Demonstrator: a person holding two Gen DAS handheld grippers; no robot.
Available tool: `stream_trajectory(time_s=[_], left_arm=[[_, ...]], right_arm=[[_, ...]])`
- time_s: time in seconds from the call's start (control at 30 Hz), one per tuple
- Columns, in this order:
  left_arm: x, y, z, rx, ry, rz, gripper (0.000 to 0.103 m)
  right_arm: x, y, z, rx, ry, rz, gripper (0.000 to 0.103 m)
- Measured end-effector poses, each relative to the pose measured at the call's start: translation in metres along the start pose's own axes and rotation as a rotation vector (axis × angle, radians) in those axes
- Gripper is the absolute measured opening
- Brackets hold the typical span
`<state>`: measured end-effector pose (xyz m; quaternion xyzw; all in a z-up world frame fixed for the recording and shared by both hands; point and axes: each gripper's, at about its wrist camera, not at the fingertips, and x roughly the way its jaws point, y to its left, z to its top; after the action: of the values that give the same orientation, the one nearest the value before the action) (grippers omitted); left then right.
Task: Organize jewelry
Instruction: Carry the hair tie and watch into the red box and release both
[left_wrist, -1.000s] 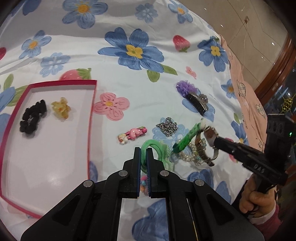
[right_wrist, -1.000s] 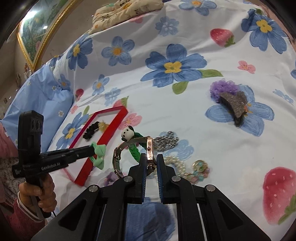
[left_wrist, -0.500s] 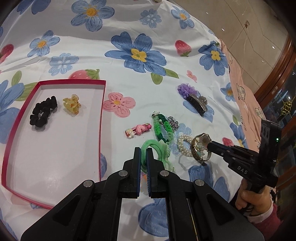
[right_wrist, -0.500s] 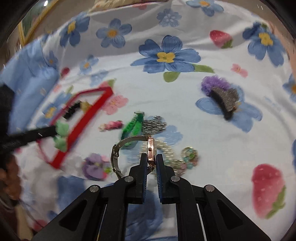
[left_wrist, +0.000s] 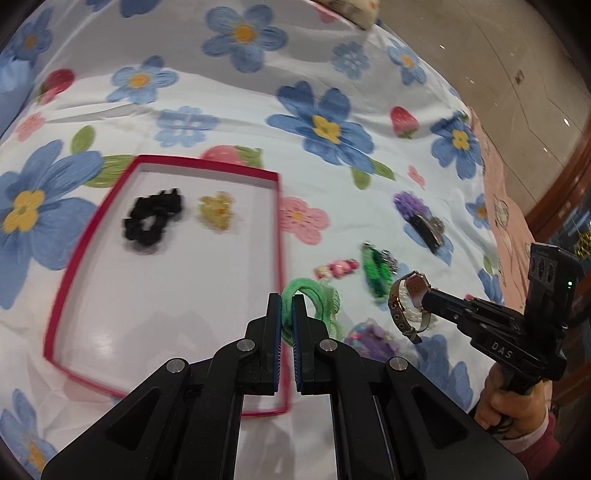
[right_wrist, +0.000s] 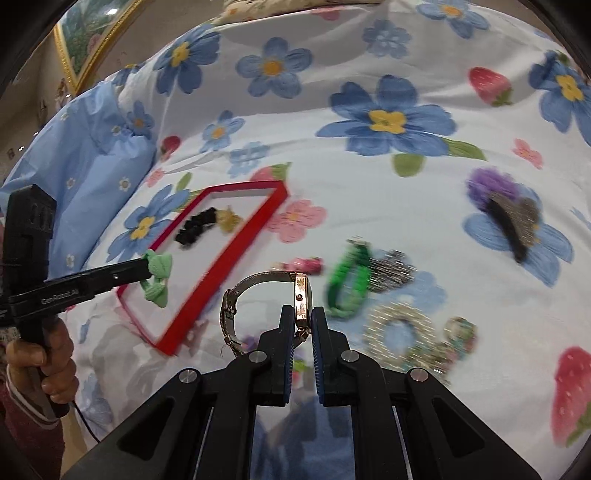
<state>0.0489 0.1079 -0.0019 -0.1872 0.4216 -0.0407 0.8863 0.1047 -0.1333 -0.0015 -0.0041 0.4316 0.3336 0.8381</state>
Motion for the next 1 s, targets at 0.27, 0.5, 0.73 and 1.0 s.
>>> stream_trajectory(time_s=[0.27, 0.5, 0.73, 1.0], left_arm=[[-0.011, 0.047, 0.004, -0.081, -0.023, 0.055, 0.004], [-0.013, 0.079, 0.01, -0.13, -0.033, 0.087, 0.004], [-0.001, 0.101, 0.019, -0.155, -0.019, 0.104, 0.004], [0.026, 0.123, 0.026, -0.183, 0.026, 0.119, 0.004]], right_arm=[[0.032, 0.047, 0.021, -0.072, 0.02, 0.074, 0.009], [0.062, 0.077, 0.04, -0.116, 0.038, 0.119, 0.009], [0.095, 0.092, 0.056, -0.139, 0.069, 0.125, 0.009], [0.13, 0.102, 0.064, -0.18, 0.125, 0.103, 0.009]])
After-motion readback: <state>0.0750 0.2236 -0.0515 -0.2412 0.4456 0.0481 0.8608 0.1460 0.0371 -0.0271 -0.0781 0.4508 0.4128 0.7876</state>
